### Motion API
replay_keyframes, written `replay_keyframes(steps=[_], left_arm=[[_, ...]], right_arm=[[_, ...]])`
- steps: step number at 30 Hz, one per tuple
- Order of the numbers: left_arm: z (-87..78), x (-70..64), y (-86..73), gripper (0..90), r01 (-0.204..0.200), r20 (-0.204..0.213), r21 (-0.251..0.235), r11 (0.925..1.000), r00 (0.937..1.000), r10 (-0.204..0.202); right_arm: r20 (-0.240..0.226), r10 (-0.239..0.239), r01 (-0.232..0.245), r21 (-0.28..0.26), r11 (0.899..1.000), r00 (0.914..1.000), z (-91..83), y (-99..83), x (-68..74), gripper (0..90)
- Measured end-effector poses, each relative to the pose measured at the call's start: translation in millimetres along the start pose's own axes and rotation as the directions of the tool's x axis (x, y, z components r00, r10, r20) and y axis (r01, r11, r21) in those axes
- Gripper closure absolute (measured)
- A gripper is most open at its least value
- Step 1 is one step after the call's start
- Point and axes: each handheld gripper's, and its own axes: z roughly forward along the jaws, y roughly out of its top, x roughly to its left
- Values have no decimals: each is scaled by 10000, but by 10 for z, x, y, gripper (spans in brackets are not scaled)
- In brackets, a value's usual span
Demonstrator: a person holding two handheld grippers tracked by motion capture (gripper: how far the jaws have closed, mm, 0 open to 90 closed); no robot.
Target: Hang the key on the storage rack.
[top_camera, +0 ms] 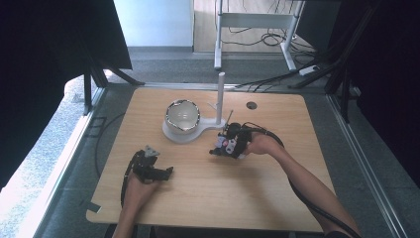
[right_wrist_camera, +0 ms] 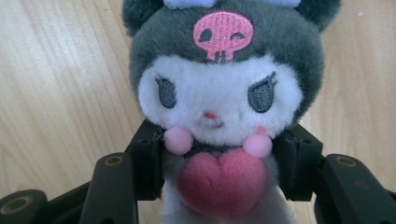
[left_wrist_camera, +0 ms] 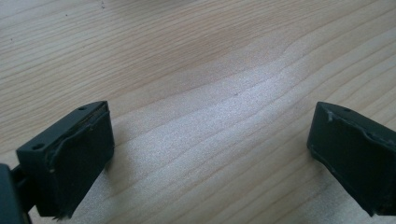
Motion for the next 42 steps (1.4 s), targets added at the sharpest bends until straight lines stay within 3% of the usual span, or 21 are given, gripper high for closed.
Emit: replay_keyframes(steps=[10, 21, 42], left_arm=[[-1, 1, 0, 5, -15, -16, -2, 10000, 10000, 15], [1, 0, 0, 5, -2, -5, -12, 10000, 10000, 2], [0, 2, 1, 5, -4, 12, -10, 10000, 10000, 4]], right_arm=[[-92, 75, -77, -274, 9996, 9999, -259, -124, -64, 440], [176, 292, -281, -565, 9980, 9994, -608, -204, -190, 439], [560, 1174, -1114, -1013, 9886, 9915, -1070, -285, -463, 440]])
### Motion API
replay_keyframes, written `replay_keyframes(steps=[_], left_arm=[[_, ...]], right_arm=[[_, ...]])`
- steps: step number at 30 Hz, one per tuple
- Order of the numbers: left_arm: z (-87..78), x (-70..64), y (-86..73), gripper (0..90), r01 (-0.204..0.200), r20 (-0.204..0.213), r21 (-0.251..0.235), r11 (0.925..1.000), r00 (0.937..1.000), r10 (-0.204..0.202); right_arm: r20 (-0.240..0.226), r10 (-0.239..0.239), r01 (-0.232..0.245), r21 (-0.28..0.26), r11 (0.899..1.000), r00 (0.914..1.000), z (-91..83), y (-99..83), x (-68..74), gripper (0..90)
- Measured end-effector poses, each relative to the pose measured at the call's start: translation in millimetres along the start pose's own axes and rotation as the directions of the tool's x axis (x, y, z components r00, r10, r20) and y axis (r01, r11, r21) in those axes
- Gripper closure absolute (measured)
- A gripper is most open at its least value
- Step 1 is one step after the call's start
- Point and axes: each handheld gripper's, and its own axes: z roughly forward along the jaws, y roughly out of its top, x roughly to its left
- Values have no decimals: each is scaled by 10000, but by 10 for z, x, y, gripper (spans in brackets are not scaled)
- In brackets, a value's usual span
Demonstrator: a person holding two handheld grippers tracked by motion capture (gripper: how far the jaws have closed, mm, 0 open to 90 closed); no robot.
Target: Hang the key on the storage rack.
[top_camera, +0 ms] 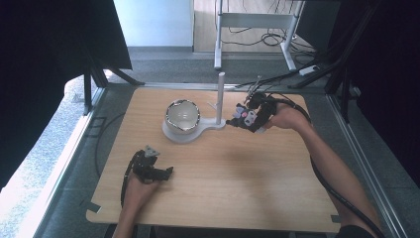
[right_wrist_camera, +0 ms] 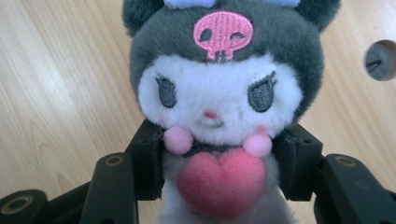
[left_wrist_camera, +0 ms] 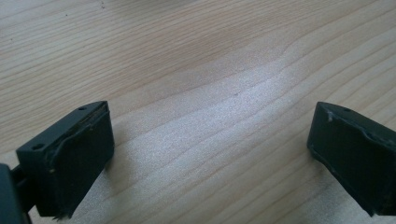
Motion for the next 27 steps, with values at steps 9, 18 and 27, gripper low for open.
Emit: replay_keyframes(steps=[9, 18, 27], left_arm=[[-2, 1, 1, 5, -8, 19, 25, 10000, 10000, 8], [-2, 1, 1, 5, -2, 20, 22, 10000, 10000, 2], [-2, 2, 1, 5, -10, 13, 29, 10000, 10000, 10]], right_arm=[[168, 427, -421, -354, 9985, 9989, -159, 29, -155, 440], [373, 729, -707, -552, 9960, 9966, -288, 70, -275, 440], [631, 895, -847, -748, 9936, 9940, -441, 140, -352, 441]])
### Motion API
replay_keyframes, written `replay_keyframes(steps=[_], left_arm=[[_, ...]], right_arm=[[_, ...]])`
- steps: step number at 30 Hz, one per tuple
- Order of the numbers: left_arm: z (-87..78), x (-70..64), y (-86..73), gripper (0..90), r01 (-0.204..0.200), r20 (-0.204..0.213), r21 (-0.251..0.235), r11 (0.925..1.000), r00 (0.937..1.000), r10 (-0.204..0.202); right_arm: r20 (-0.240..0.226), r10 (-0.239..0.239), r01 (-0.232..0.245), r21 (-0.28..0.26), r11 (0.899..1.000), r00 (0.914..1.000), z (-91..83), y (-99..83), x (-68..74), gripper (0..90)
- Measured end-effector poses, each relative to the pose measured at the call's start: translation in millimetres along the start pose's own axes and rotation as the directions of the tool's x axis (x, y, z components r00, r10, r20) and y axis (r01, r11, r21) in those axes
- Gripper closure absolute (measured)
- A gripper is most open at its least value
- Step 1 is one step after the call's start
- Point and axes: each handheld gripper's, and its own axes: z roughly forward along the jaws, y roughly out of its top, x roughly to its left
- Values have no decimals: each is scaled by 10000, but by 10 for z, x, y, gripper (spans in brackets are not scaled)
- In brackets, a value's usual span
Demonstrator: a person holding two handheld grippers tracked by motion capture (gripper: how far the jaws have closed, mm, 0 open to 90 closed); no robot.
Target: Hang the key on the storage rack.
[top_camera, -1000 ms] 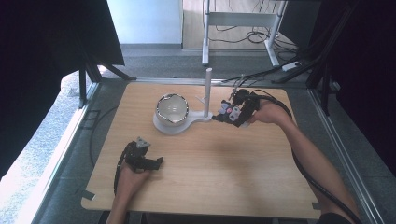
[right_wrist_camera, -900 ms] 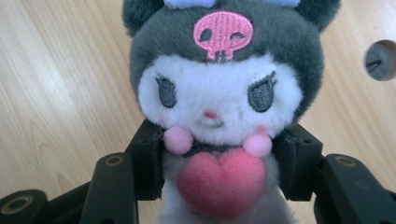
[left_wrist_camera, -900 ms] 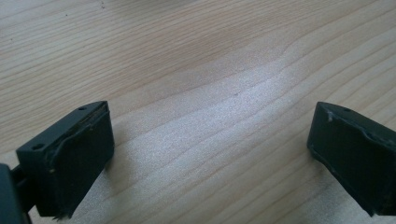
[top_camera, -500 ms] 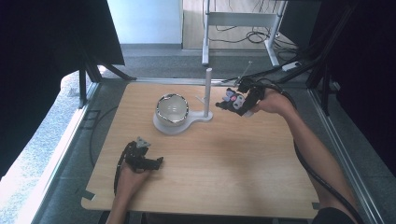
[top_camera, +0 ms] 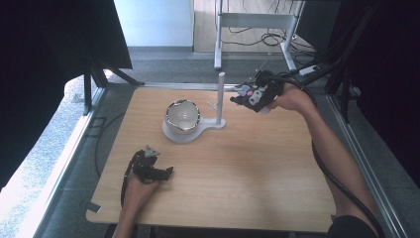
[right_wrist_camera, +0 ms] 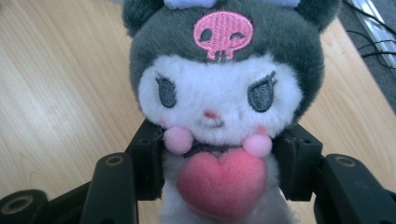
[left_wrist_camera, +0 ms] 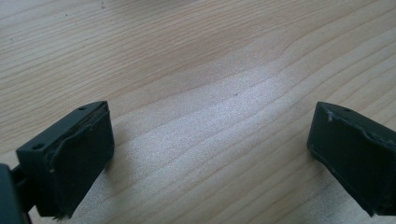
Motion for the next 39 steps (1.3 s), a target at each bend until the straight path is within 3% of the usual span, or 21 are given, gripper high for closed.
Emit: replay_keyframes(steps=[18, 28, 39], left_arm=[[-3, 1, 1, 5, 13, 57, 40, 10000, 10000, -13], [-3, 2, 1, 5, 9, 57, 43, 10000, 10000, -9], [-4, 2, 1, 5, 8, 58, 45, 10000, 10000, -8]], right_arm=[[335, 32, -22, -301, 9995, 9994, -157, 275, -65, 441], [333, -286, 299, -386, 9988, 9990, -182, 425, 41, 441], [-156, -701, 698, -187, 9974, 9974, -59, 427, 192, 441]])
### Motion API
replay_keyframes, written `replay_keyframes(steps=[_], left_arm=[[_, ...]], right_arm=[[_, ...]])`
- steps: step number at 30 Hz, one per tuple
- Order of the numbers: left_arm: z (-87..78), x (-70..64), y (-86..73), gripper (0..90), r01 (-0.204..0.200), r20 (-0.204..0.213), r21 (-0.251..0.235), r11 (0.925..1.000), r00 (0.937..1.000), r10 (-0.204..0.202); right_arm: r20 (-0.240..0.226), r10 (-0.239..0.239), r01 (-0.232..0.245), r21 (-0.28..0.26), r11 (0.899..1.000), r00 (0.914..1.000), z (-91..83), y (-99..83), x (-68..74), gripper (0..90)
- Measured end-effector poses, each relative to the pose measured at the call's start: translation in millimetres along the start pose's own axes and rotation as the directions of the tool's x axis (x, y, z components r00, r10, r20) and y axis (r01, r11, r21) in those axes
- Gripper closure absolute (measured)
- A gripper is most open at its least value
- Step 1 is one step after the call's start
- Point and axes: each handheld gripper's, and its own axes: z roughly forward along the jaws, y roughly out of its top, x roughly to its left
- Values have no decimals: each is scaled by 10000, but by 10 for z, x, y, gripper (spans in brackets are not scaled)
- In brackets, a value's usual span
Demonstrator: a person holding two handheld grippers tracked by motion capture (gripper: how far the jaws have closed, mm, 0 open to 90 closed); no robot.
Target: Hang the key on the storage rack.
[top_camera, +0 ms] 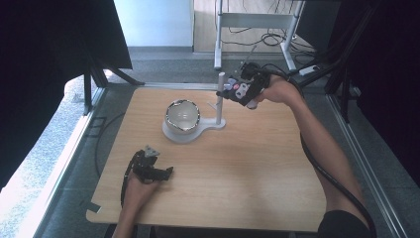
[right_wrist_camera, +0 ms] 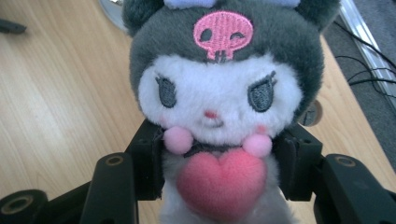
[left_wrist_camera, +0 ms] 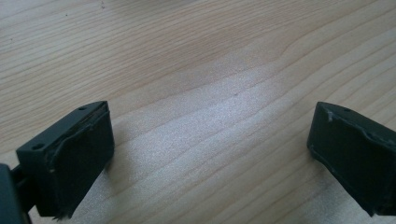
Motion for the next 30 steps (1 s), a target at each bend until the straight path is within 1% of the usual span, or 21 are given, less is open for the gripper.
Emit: replay_keyframes(steps=[6, 15, 20, 24, 26, 28, 30], left_arm=[[0, 0, 0, 5, 3, -1, -2, 10000, 10000, -3], [3, -1, 0, 5, -2, -45, -42, 10000, 10000, 2], [5, -2, -1, 5, -4, -63, -61, 10000, 10000, 4], [6, -3, -2, 5, -5, -84, -71, 10000, 10000, 4], [6, -3, -2, 5, -1, -79, -74, 10000, 10000, 0], [5, -2, -1, 5, 1, -56, -62, 10000, 10000, -1], [6, -3, -2, 5, 3, -66, -79, 10000, 10000, -3]], right_arm=[[-335, -79, 85, 194, 9998, 9994, 136, -57, 63, 440], [-716, 68, -39, 412, 9991, 9974, 434, -168, 60, 437], [-685, 161, -121, 580, 9982, 9975, 580, -190, 58, 431], [-653, 165, -123, 629, 9979, 9977, 663, -191, 51, 416], [-598, 74, -38, 612, 9981, 9982, 693, -190, 48, 389], [-620, 114, -74, 636, 9979, 9980, 714, -188, 45, 345], [-519, 59, -25, 644, 9979, 9986, 717, -185, 48, 309]])
